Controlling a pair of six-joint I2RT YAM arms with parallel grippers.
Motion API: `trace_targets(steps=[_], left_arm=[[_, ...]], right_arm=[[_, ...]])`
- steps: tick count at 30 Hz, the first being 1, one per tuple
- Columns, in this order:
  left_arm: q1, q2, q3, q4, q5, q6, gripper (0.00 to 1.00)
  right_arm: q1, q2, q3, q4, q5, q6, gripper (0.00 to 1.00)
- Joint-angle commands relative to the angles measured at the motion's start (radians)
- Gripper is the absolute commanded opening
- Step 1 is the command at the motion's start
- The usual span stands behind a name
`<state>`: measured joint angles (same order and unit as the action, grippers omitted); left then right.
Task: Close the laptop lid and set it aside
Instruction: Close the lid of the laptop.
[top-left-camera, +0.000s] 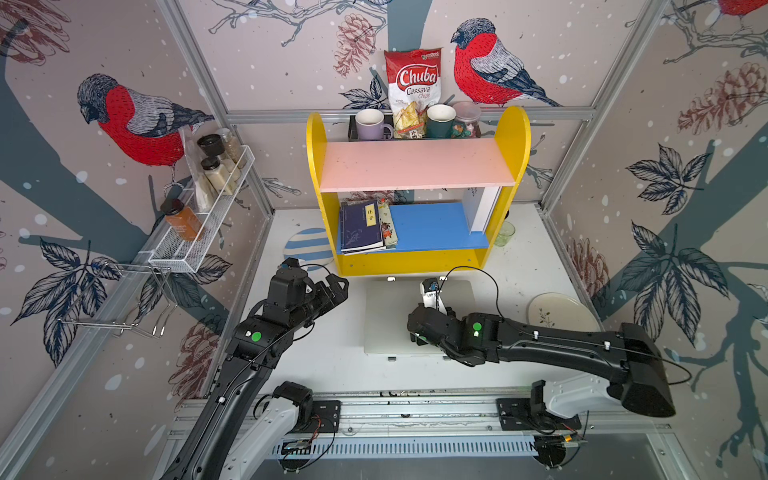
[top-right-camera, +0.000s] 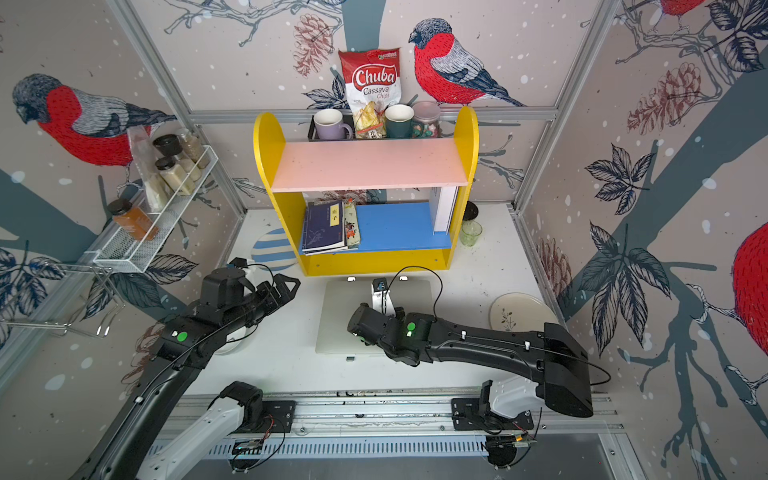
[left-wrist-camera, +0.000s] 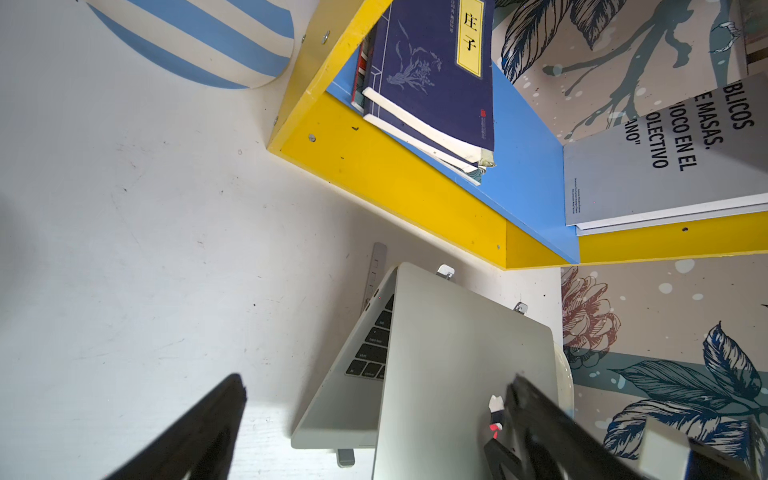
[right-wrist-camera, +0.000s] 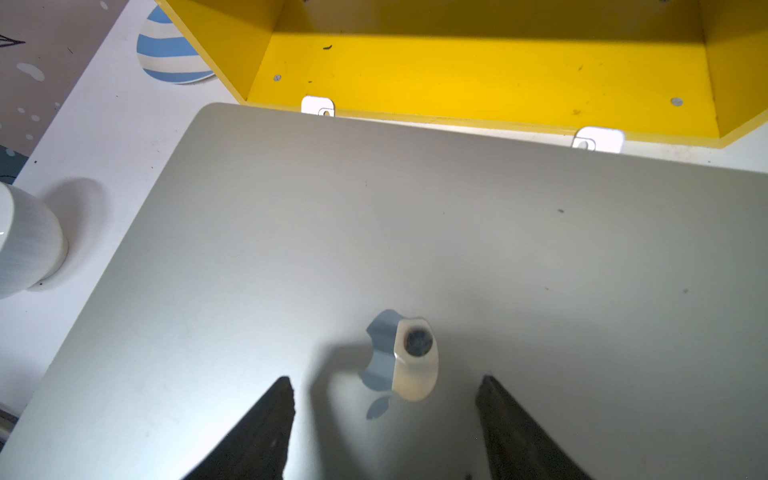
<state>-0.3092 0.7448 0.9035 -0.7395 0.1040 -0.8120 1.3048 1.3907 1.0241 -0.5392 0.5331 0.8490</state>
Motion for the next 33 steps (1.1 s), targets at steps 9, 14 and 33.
trace_targets(steps=[9, 14, 33], left_arm=[[-0.003, -0.012, -0.027, 0.043, 0.01, 0.005, 0.97], [-0.004, -0.02, -0.039, 0.042, 0.011, 0.008, 0.97], [-0.004, -0.102, -0.155, 0.124, 0.078, 0.01, 0.97]], right_arm=[[0.004, 0.053, -0.022, -0.006, -0.035, 0.054, 0.78], [0.006, 0.076, -0.024, 0.004, -0.035, 0.059, 0.79], [0.006, 0.133, -0.053, 0.046, -0.041, 0.069, 0.81]])
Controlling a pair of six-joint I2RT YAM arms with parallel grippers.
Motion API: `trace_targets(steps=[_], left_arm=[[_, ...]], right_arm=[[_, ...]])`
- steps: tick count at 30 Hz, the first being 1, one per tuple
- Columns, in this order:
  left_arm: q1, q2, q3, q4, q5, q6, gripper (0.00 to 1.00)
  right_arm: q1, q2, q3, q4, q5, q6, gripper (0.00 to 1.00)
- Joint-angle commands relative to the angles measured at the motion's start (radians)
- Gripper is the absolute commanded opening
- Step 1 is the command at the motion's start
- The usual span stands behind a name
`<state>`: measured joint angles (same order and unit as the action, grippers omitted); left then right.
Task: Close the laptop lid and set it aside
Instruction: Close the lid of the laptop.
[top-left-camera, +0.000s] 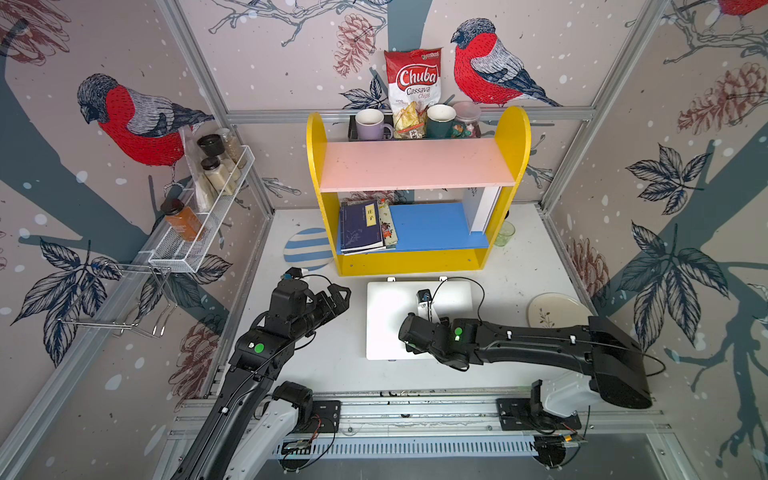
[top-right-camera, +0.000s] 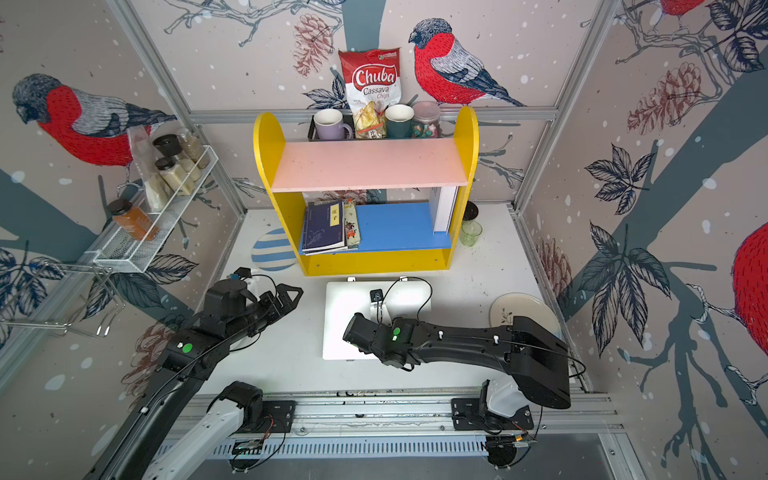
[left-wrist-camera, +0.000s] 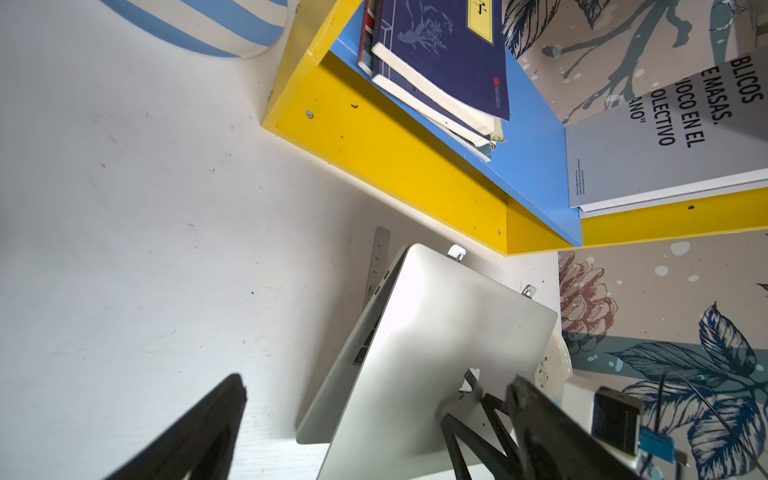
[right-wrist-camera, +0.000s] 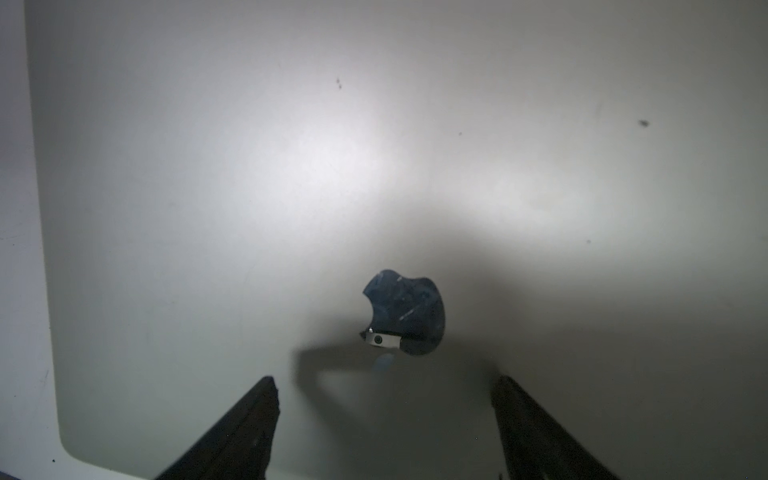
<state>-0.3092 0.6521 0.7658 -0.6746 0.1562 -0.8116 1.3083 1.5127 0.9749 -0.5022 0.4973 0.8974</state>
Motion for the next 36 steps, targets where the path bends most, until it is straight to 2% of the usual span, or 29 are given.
trace_targets(steps=[1, 15, 28, 33, 36], left_arm=[[-0.003, -0.015, -0.024, 0.062, 0.032, 0.011, 0.97], [-0.003, -0.111, -0.229, 0.163, 0.06, -0.006, 0.96], [-0.018, -0.095, -0.331, 0.257, 0.062, -0.038, 0.97], [-0.067, -0.075, -0.373, 0.308, 0.032, -0.054, 0.96], [-0.147, -0.071, -0.429, 0.372, -0.03, -0.097, 0.96]], right_arm=[[0.003, 0.013, -0.004, 0.01, -0.005, 0.021, 0.81], [0.002, 0.055, -0.014, 0.048, -0.017, 0.029, 0.82], [0.001, 0.075, -0.038, 0.076, -0.019, 0.032, 0.82], [0.001, 0.071, -0.041, 0.078, -0.014, 0.028, 0.82], [0.005, 0.031, -0.045, 0.068, 0.009, 0.019, 0.83]])
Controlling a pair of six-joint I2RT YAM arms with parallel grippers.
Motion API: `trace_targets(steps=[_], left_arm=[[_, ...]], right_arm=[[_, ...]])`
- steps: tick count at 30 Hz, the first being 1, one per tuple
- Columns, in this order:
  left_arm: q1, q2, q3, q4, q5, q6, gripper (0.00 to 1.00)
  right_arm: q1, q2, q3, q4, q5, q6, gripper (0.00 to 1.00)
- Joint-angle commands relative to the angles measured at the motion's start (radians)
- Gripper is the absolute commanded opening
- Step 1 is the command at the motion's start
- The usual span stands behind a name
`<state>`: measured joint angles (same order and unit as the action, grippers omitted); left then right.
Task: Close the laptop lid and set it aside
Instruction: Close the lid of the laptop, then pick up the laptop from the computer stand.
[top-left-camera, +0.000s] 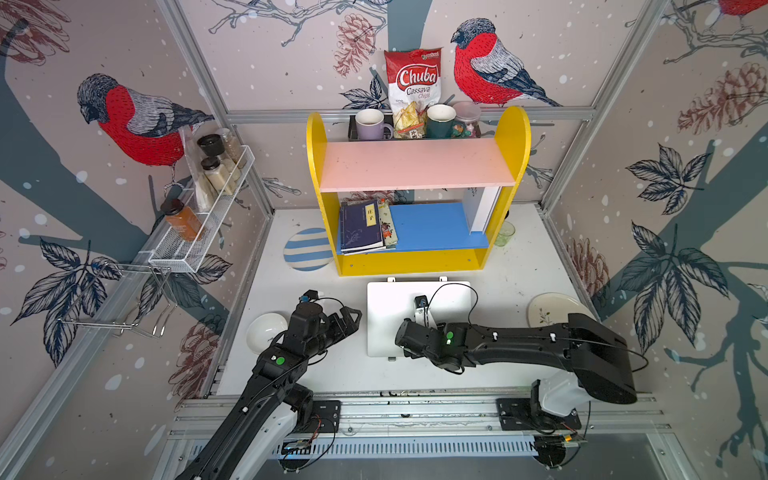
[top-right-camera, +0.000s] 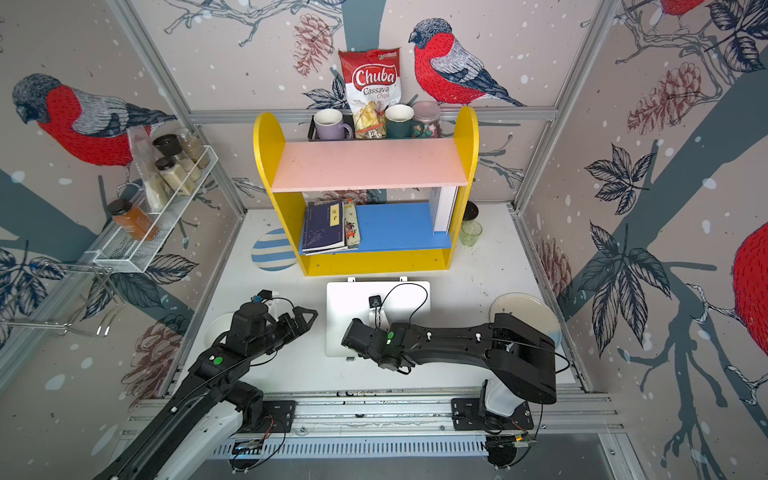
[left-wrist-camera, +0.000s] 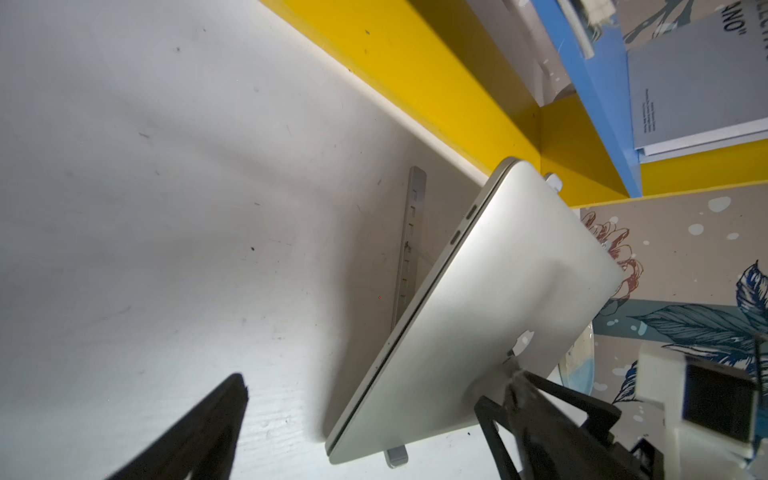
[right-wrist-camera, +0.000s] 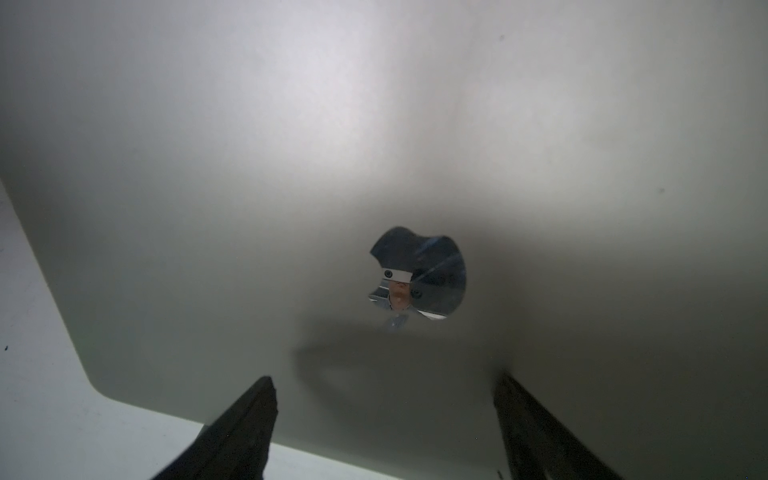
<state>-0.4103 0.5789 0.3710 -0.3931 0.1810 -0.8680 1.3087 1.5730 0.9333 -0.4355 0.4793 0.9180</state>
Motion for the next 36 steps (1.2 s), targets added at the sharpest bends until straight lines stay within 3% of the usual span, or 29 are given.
trace_targets(steps=[1, 7, 10, 14, 18, 22, 25, 31, 36], left_arm=[[-0.082, 0.003, -0.05, 0.121, -0.077, -0.054, 0.97], [-0.235, 0.021, -0.097, 0.154, -0.268, -0.096, 0.97], [-0.237, 0.037, -0.141, 0.21, -0.264, -0.112, 0.96], [-0.239, 0.033, -0.218, 0.36, -0.217, -0.103, 0.95], [-0.239, -0.006, -0.263, 0.475, -0.171, -0.039, 0.96], [-0.239, -0.057, -0.289, 0.552, -0.119, 0.04, 0.96], [-0.239, -0.079, -0.331, 0.646, -0.09, 0.082, 0.96], [-0.239, -0.087, -0.366, 0.711, -0.071, 0.143, 0.96], [-0.239, -0.105, -0.354, 0.689, -0.072, 0.23, 0.95]], right_arm=[[0.007, -0.051, -0.01, -0.004, 0.04, -0.004, 0.84], [0.012, -0.307, -0.139, -0.001, 0.109, -0.017, 0.9], [-0.009, -0.514, -0.24, -0.018, 0.145, -0.009, 0.99], [-0.085, -0.805, -0.383, -0.06, 0.163, -0.014, 1.0], [-0.228, -1.135, -0.503, -0.076, 0.038, -0.087, 0.94], [-0.375, -1.393, -0.575, -0.09, -0.116, -0.161, 1.0], [-0.474, -1.429, -0.607, -0.077, -0.257, -0.206, 1.0], [-0.65, -1.292, -0.659, 0.035, -0.549, -0.233, 1.0], [-0.76, -1.284, -0.671, 0.076, -0.612, -0.27, 0.98]])
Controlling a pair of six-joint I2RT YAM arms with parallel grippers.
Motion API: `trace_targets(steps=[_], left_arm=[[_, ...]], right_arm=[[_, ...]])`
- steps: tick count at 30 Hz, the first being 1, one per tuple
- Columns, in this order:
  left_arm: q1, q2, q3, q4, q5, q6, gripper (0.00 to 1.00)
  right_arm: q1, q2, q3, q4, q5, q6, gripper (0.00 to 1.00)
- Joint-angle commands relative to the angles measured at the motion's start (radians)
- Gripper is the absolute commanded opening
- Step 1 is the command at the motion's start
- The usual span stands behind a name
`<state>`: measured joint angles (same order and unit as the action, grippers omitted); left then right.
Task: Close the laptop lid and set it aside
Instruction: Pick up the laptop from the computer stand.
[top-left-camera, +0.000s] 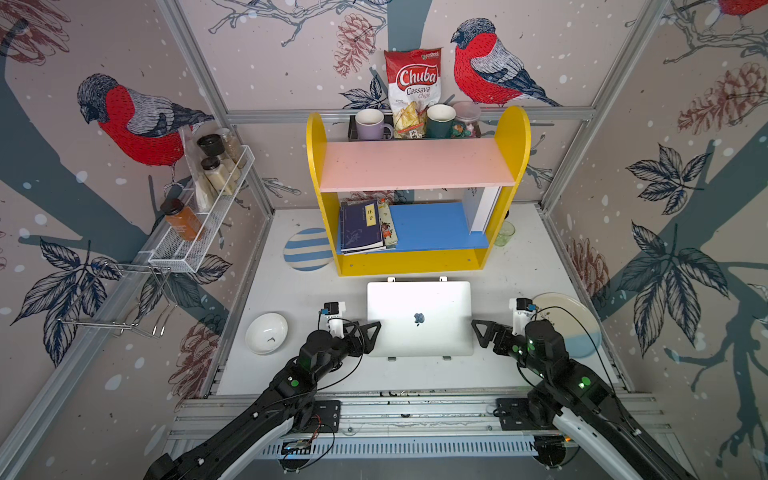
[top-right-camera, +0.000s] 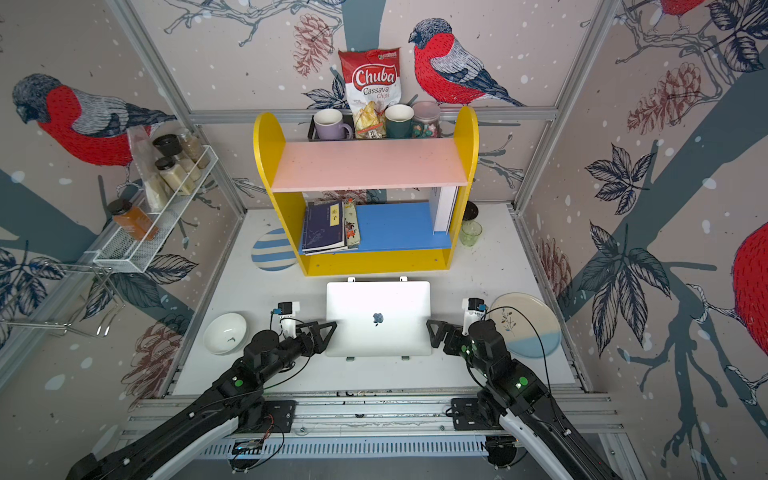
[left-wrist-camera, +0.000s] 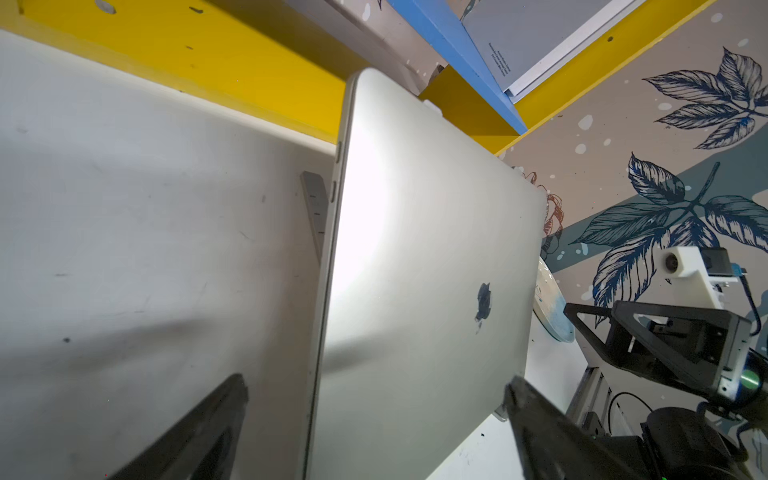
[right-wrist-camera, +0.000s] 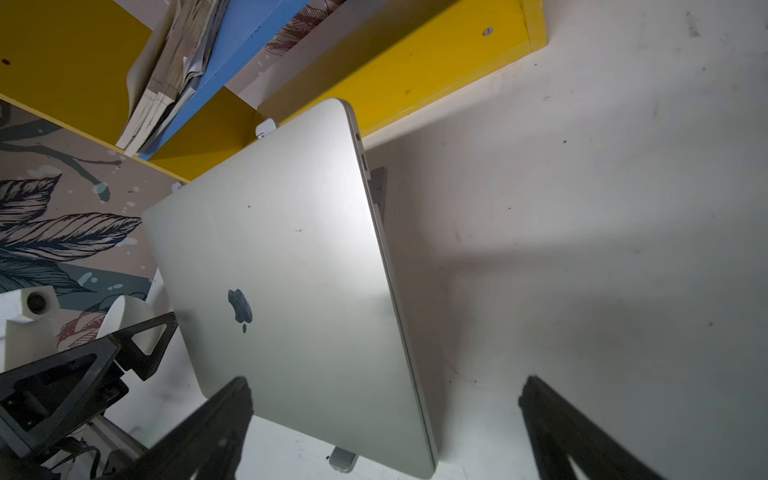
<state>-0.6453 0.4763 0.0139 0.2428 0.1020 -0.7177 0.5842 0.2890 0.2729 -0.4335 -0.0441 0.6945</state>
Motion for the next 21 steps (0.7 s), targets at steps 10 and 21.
trace_targets(steps=[10, 21], left_arm=[[-0.002, 0.116, -0.044, 0.248, 0.056, 0.138, 0.95], [0.019, 0.163, -0.051, 0.246, 0.092, 0.165, 0.86]], right_arm=[[-0.327, 0.059, -0.254, 0.493, -0.432, 0.059, 0.75], [-0.34, 0.042, -0.28, 0.563, -0.465, 0.083, 0.73]])
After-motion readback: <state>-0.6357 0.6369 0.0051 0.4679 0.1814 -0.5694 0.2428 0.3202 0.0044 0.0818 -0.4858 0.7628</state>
